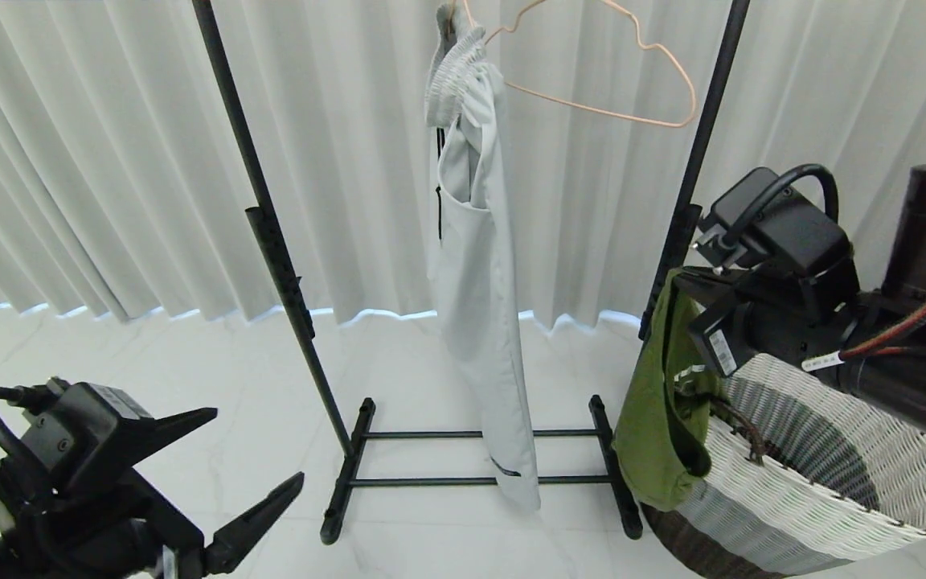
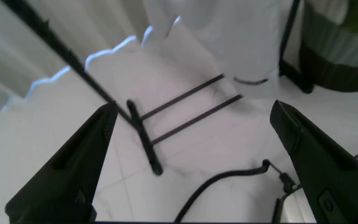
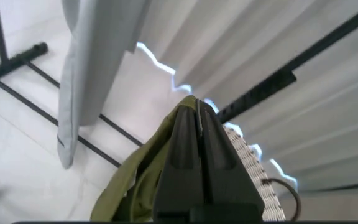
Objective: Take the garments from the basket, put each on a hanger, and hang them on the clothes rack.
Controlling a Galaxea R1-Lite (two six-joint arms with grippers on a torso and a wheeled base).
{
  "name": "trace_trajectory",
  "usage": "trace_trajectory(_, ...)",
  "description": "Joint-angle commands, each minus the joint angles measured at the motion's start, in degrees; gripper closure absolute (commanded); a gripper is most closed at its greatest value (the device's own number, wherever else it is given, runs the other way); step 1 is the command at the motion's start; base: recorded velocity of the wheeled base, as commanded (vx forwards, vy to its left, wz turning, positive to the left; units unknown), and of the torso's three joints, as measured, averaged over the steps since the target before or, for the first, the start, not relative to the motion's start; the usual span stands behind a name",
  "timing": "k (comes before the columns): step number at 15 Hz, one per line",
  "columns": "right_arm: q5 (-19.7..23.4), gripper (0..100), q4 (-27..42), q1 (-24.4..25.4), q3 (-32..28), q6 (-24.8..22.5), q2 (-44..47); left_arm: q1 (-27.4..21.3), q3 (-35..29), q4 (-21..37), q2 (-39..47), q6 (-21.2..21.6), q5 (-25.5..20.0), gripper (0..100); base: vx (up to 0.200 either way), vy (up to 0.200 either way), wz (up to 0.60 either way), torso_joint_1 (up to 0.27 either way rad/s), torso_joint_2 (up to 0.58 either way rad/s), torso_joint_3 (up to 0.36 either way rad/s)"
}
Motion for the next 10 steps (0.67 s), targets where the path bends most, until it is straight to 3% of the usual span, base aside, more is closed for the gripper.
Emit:
trace_trajectory(1, 0.2, 100, 0.3, 1.5, -2.8, 0.5, 0.7, -8.5, -4.6, 0.0, 3.5, -0.2, 0.1, 0, 0.0, 0.0, 0.0, 0.0, 0.0, 0.0)
trace_trajectory(3, 0.1, 100, 0.8, 4.5, -4.2, 5.4, 1.4, -14.3, -9.8, 0.0, 8.5, -4.1, 0.0, 0, 0.0, 0.0, 0.0, 0.0, 0.0, 0.0)
trace_trajectory(5, 0.2, 100, 4.8, 7.8, -6.1, 12.1, 1.3, -20.5, -18.0, 0.0, 15.9, -13.0, 0.8, 0, 0.0, 0.0, 0.0, 0.0, 0.0, 0.0)
trace_trajectory(6, 0.2, 100, 5.7, 8.9, -7.0, 14.4, 1.3, -21.8, -20.3, 0.0, 18.4, -15.0, 1.5, 0, 0.0, 0.0, 0.0, 0.0, 0.0, 0.0)
trace_trajectory(7, 0.2, 100, 7.4, 11.1, -9.2, 19.3, 1.3, -24.8, -24.9, 0.0, 24.5, -19.2, 4.7, 0, 0.0, 0.0, 0.0, 0.0, 0.0, 0.0)
trace_trajectory(10, 0.5, 100, 8.8, 12.8, -10.4, 22.5, 1.2, -29.5, -32.8, 0.0, 35.3, -26.3, 11.9, 0, 0.0, 0.0, 0.0, 0.0, 0.0, 0.0)
